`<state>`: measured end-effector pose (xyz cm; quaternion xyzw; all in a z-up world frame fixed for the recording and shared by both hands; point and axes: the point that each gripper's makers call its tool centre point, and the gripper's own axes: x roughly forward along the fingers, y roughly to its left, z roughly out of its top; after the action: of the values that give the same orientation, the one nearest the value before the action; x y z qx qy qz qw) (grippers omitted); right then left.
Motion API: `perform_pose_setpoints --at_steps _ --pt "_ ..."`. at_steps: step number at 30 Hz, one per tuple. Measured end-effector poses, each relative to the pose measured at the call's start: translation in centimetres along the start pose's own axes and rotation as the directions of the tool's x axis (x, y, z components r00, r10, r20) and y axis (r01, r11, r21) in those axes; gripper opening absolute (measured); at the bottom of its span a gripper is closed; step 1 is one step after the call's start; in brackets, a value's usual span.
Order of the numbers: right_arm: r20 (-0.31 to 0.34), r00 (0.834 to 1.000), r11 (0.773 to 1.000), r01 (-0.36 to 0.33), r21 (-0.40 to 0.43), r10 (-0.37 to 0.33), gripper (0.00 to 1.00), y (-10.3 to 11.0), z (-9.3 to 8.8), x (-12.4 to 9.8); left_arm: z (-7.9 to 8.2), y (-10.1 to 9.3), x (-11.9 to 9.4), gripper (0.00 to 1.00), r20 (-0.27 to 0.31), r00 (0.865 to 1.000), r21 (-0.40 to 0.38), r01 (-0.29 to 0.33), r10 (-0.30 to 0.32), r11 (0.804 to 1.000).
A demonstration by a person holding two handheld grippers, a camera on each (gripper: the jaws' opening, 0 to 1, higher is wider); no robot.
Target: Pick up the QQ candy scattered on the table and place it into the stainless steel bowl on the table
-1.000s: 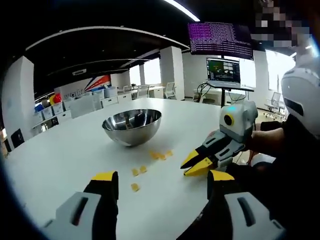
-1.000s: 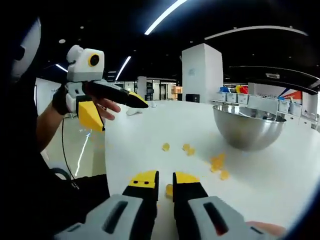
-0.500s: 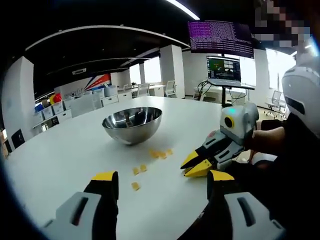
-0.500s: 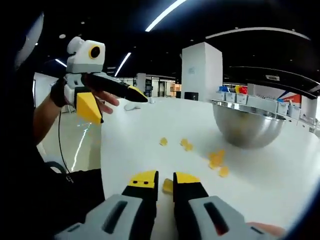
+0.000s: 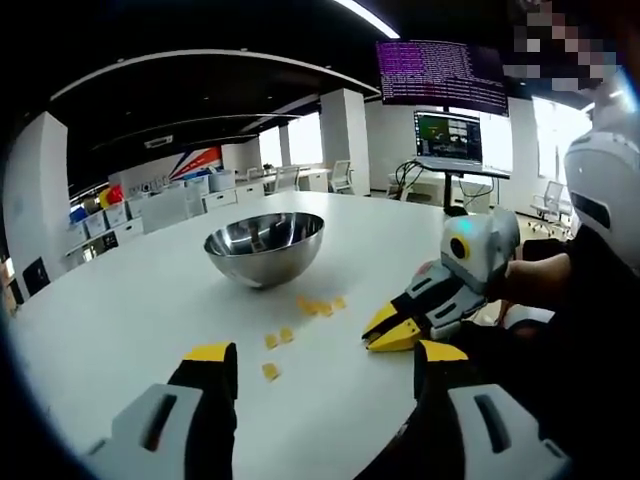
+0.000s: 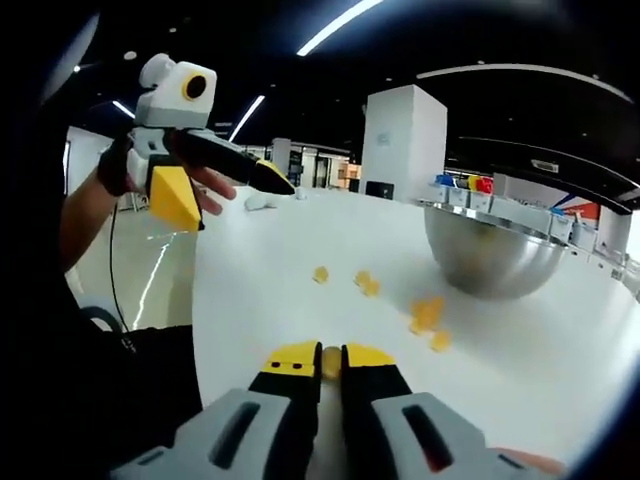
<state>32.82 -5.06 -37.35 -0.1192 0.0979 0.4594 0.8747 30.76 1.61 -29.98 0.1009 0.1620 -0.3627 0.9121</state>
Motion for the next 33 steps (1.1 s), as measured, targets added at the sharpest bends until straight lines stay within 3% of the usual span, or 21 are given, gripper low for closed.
perform_pose_setpoints --at_steps 15,24,33 --pt "0.058 0.998 0.997 0.021 0.076 -0.026 0.05 -1.6 2.1 -1.9 0.0 0.4 -0.2 0.72 0.003 1.000 0.000 -0.008 0.008 1.000" --pt "0.143 0.985 0.995 0.093 0.026 -0.096 0.05 -4.6 7.6 -4.4 0.3 0.3 -0.2 0.72 0.006 1.000 0.010 -0.007 0.007 1.000" --pt "0.223 0.966 0.988 0.144 -0.047 -0.131 0.05 -7.9 13.0 -5.4 0.4 0.5 -0.4 0.72 0.002 1.000 0.020 -0.014 0.014 1.000"
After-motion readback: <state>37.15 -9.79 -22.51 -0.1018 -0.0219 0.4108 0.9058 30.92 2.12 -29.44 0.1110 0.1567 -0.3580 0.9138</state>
